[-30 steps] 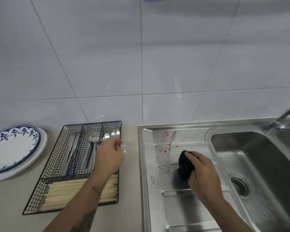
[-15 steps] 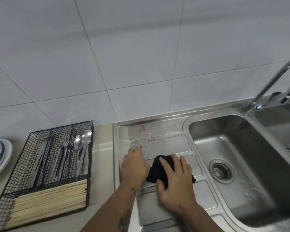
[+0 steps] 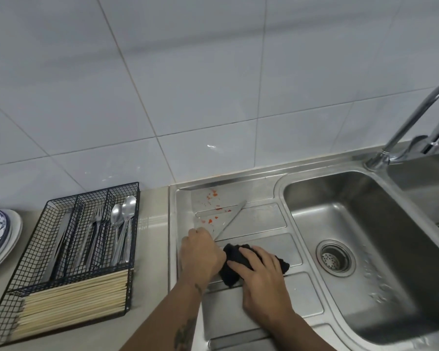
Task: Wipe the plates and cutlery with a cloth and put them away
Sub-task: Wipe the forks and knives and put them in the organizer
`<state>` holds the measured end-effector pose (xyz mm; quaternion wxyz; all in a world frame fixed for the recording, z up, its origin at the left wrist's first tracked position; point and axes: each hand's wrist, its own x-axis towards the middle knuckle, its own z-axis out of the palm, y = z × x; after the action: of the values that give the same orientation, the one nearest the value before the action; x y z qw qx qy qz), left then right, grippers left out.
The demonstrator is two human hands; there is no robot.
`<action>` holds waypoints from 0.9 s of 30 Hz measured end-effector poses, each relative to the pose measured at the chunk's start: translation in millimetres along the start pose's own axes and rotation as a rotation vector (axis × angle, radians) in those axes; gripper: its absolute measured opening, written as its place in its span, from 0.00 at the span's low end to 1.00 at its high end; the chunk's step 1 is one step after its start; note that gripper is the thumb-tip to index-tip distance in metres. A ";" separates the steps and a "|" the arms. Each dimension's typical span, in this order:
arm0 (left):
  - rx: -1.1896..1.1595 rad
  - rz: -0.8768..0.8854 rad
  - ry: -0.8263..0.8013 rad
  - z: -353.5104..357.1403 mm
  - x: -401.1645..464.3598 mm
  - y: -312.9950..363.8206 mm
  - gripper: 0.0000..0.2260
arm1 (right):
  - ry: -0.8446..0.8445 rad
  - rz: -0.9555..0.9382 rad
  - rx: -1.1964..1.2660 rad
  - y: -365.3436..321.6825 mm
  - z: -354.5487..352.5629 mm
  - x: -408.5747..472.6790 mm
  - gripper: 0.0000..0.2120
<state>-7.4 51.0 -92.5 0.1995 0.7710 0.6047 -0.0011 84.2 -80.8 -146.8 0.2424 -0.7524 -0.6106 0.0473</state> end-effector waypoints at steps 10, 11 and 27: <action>-0.048 0.082 -0.038 -14.3 -28.8 -19.1 0.12 | 0.179 0.139 0.294 3.2 -15.1 -22.4 0.31; -0.061 0.084 -0.029 -16.0 -32.9 -21.2 0.13 | 0.193 0.151 0.312 -1.3 -19.7 -19.8 0.29; -0.334 0.237 0.220 -54.8 -111.1 -46.8 0.07 | 0.193 -0.033 -0.102 -60.4 -77.8 3.1 0.31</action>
<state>-94.1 -26.8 -29.4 0.2557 0.7885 0.5197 0.2067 59.4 -93.6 -52.3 0.2624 -0.7546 -0.5984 -0.0605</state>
